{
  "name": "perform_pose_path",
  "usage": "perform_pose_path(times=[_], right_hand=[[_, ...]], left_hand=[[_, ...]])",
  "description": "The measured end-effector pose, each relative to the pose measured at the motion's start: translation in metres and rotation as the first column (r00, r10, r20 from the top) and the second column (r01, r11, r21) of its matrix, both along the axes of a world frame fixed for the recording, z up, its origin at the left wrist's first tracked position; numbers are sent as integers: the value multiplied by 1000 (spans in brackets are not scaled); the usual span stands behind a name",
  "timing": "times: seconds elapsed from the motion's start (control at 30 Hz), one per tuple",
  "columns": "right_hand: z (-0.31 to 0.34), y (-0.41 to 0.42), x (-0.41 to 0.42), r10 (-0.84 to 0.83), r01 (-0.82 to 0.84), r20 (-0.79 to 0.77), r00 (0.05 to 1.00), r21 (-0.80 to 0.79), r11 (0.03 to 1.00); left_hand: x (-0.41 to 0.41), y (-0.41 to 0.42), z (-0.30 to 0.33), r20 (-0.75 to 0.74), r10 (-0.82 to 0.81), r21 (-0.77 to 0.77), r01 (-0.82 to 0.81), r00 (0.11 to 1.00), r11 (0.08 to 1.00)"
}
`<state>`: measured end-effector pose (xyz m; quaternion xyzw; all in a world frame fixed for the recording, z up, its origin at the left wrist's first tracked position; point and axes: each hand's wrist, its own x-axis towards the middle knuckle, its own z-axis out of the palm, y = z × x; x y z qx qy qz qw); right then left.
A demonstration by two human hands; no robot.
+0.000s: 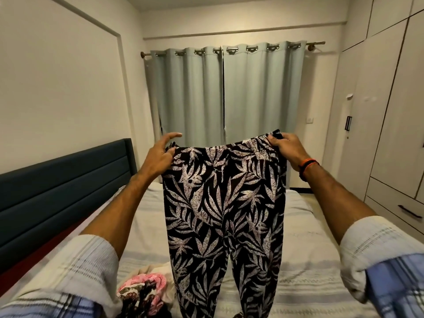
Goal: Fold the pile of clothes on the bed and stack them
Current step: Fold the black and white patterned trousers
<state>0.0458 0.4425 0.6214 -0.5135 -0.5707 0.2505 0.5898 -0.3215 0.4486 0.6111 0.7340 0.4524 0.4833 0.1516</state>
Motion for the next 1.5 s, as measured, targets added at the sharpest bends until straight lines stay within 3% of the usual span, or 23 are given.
perform_pose_path(times=[0.1,0.23,0.43,0.6,0.73,0.97,1.2,1.4,1.5], right_hand=[[-1,-1,3,1,-1,23,1000,22,1000],[-2,-4,6,-20,-15,245,969,142,990],[-1,-9,0,-49,-3,601,798,85,996],[-5,-6,0,-40,-33,661,750,98,995],[-6,-4,3,16,-67,695,718,46,997],[-6,-4,-1,124,-1,802,584,-152,988],[-11,-1,-4,88,45,760,644,-152,987],[-19,3,-12,112,45,771,627,-179,983],[-22,10,-6,92,7,726,682,-132,991]], left_hand=[[-6,-1,0,-113,-70,-76,62,991,995],[-10,-2,1,-255,-81,-148,44,964,988],[-8,-4,1,-455,-32,-196,-65,890,978],[-8,-7,4,-593,-105,-238,-48,799,970],[-13,-6,3,-574,-56,-187,-63,817,980],[-15,-3,2,-426,40,-79,-81,904,994],[-20,4,-4,-408,39,-137,-103,912,985],[-24,5,-9,-368,110,-54,-140,923,989],[-35,7,-11,-303,142,-115,-184,942,976]])
